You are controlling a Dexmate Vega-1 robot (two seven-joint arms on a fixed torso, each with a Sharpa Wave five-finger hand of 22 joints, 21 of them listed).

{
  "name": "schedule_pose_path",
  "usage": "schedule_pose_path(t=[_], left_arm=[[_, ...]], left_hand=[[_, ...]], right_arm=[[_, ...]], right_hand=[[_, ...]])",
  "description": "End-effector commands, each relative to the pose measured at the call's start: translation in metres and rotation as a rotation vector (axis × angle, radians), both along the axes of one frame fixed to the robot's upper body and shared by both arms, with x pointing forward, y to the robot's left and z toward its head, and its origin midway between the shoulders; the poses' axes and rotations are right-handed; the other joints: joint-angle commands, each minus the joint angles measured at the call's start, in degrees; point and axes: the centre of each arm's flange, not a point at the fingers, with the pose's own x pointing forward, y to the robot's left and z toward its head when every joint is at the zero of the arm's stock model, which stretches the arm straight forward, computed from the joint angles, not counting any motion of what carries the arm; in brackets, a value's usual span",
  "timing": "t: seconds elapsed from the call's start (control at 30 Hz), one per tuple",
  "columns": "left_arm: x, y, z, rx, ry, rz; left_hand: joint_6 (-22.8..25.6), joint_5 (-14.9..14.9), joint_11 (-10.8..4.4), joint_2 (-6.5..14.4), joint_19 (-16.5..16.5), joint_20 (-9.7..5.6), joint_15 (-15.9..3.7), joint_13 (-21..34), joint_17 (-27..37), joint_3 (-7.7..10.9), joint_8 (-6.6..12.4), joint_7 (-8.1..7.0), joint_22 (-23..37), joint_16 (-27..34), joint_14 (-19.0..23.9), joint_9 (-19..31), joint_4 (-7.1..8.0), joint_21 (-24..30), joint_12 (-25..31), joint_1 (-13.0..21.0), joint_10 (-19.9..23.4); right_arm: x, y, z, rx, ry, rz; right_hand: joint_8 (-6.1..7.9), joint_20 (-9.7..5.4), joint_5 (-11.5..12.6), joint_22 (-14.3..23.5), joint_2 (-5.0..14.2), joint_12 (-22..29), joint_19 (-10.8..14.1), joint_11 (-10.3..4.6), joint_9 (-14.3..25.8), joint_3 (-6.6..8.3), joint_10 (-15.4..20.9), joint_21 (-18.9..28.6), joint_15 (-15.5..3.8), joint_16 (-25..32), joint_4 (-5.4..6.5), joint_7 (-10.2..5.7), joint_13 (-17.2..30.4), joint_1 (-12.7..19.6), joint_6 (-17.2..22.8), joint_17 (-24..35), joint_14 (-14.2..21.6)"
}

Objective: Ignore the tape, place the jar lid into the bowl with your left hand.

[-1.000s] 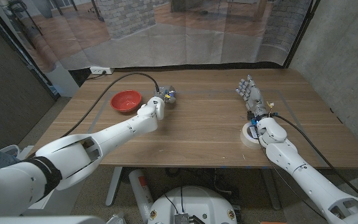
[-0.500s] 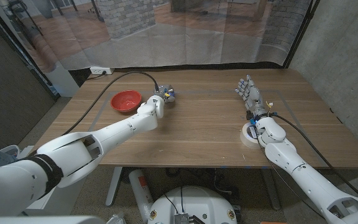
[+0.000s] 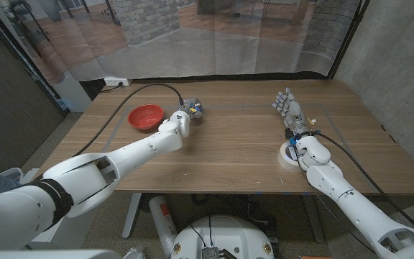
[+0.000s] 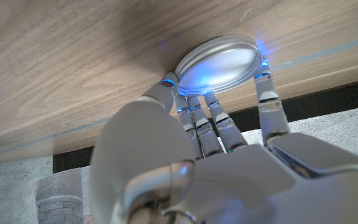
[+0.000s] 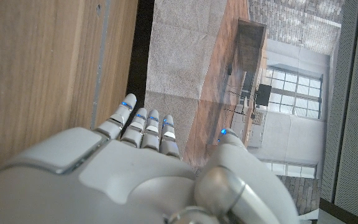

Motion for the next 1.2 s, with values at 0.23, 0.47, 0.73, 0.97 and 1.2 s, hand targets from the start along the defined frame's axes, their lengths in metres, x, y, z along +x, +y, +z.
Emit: schedule_pose_path(t=[0.23, 0.47, 0.73, 0.97, 1.2], left_arm=[[-0.015, -0.001, 0.014, -0.044, -0.039, -0.043], [-0.018, 0.0, 0.018, -0.053, -0.048, -0.041], [-0.02, 0.0, 0.019, -0.052, -0.053, -0.041], [-0.021, -0.001, 0.02, -0.052, -0.054, -0.046], [-0.024, -0.002, 0.023, -0.055, -0.074, -0.056]], left_hand=[[1.4, 0.3, 0.08, 2.0, 6.5, -5.92, 0.22, 0.6, 0.9, 1.23, 0.2, 0.69, 0.4, 0.9, 7.0, 0.5, -0.06, 0.9, 0.1, 3.3, 1.9], [1.5, 0.3, -0.17, 2.0, 6.5, -6.11, 0.17, 0.7, 1.0, 1.31, 0.15, 0.72, 0.4, 0.9, 7.2, 0.6, 0.04, 0.9, 0.0, 3.4, 2.0], [1.6, 0.3, 0.01, 2.1, 6.5, -6.18, 0.13, 0.9, 1.2, 1.48, 0.1, 0.8, 0.4, 0.8, 7.2, 0.6, 0.1, 0.9, -0.1, 3.7, 2.1], [1.5, 0.3, 0.11, 2.0, 6.4, -6.27, 0.17, 1.0, 1.3, 1.53, -0.02, 0.93, 0.4, 0.7, 7.3, 0.7, 0.24, 0.9, -0.2, 3.7, 2.2], [2.7, 0.3, -0.03, 2.3, 6.8, -6.63, -0.25, 1.2, 1.6, 1.91, 0.34, 1.05, 0.4, 1.0, 8.4, 0.7, 0.15, 1.1, 0.1, 4.3, 3.2]], right_arm=[[-0.003, -0.002, 0.001, 0.003, -0.009, 0.003], [-0.005, -0.003, 0.002, -0.001, -0.015, 0.003], [-0.007, -0.003, 0.002, 0.005, -0.016, 0.002], [-0.007, -0.004, 0.003, 0.0, -0.022, 0.002], [-0.009, -0.005, 0.003, 0.007, -0.022, -0.002]], right_hand=[[0.37, -0.2, -0.2, 0.1, 0.06, 0.0, 0.7, 0.07, 0.1, 0.01, 0.3, -0.6, -0.03, 0.0, -0.44, -0.28, 0.3, 0.2, 0.4, 0.2, 0.3], [0.4, -0.24, -0.2, 0.1, 0.08, 0.0, 0.8, 0.07, 0.1, 0.0, 0.3, -0.7, -0.09, 0.0, -0.49, -0.26, 0.3, 0.2, 0.5, 0.2, 0.3], [0.36, -0.24, -0.2, 0.1, 0.1, 0.0, 0.9, 0.13, 0.1, -0.02, 0.3, -0.9, -0.1, -0.1, -0.54, -0.27, 0.3, 0.2, 0.4, 0.2, 0.3], [0.37, -0.24, -0.2, 0.1, 0.11, 0.0, 1.0, 0.17, 0.1, -0.05, 0.3, -1.1, -0.08, -0.1, -0.57, -0.24, 0.3, 0.1, 0.4, 0.2, 0.3], [0.36, -0.2, -0.2, 0.1, 0.13, 0.0, 1.0, 0.17, 0.1, -0.07, 0.3, -1.2, -0.1, -0.1, -0.61, -0.16, 0.3, 0.1, 0.4, 0.2, 0.3]])
